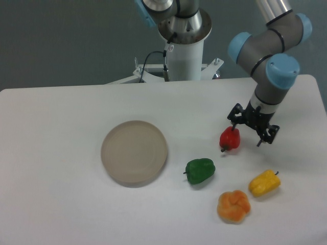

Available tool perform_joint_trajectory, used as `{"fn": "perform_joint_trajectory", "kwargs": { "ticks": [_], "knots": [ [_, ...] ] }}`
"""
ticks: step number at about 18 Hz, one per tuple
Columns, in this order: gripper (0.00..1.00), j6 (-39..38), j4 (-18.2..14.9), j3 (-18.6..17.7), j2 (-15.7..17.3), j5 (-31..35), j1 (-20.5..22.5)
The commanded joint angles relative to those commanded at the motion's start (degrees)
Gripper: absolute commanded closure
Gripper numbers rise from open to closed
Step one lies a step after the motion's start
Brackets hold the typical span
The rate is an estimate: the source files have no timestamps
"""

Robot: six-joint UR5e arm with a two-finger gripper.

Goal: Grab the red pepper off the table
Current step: 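Move the open gripper over the red pepper, then lower the gripper around the red pepper and close it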

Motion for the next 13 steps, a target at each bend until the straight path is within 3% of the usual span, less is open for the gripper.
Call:
{"fn": "perform_joint_trajectory", "kwargs": {
  "ticks": [13],
  "knots": [
    [0.0,-1.49,1.06,-2.28,0.44,-2.37,-0.97]
  ]
}}
